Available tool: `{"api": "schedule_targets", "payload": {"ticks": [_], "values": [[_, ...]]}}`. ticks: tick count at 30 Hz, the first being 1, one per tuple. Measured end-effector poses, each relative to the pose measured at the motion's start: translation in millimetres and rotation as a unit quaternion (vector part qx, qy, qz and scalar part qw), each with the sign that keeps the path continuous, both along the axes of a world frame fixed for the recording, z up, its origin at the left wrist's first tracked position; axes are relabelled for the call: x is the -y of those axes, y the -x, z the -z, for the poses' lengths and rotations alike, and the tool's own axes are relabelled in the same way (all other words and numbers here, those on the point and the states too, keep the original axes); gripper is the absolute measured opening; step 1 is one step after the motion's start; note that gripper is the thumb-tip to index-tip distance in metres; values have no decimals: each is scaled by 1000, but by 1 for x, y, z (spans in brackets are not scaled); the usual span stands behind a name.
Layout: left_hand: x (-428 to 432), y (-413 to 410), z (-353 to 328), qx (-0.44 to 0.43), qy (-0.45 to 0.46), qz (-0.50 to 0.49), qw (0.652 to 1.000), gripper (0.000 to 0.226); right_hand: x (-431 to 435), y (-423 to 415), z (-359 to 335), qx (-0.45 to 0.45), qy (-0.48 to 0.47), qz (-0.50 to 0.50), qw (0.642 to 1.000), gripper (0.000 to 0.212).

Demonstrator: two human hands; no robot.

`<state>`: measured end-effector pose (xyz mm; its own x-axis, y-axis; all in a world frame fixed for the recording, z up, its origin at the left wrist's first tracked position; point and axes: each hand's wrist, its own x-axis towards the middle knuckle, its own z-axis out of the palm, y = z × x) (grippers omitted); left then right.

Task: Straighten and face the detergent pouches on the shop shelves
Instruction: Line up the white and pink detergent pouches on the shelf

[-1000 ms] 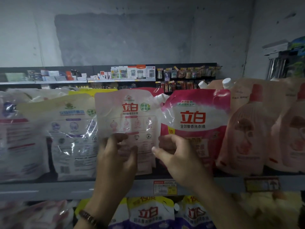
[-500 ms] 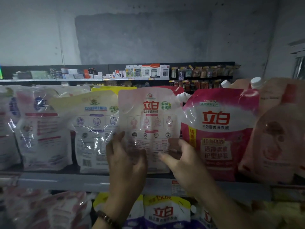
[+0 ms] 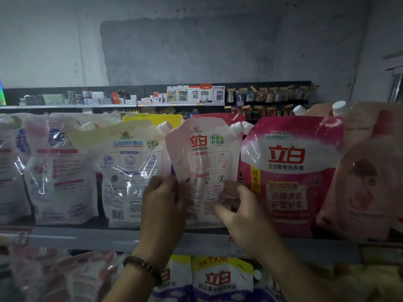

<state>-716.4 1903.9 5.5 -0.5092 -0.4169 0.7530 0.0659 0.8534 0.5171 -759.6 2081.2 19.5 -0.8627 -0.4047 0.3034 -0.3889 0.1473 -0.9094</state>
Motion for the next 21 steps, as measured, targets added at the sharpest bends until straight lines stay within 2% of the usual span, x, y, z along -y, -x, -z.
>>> {"api": "schedule_targets", "payload": {"ticks": [5,8,11,17,21], "values": [[1,-3,-10,14,-10,-6,1000,11,0,-9,1,-72,-45,36,996,59],[4,-3,-13,-15,-59,16,998,16,2,-20,-1,-118,-66,38,990,70],[12,0,-13,-46,-108,33,993,21,9,-26,-2,-135,-66,15,988,69],[13,6,-6,-132,-132,65,980,31,21,-30,-6,-153,-59,17,986,44],[8,9,-6,-211,-89,45,972,29,26,-30,-12,-174,-51,32,983,60]]}}
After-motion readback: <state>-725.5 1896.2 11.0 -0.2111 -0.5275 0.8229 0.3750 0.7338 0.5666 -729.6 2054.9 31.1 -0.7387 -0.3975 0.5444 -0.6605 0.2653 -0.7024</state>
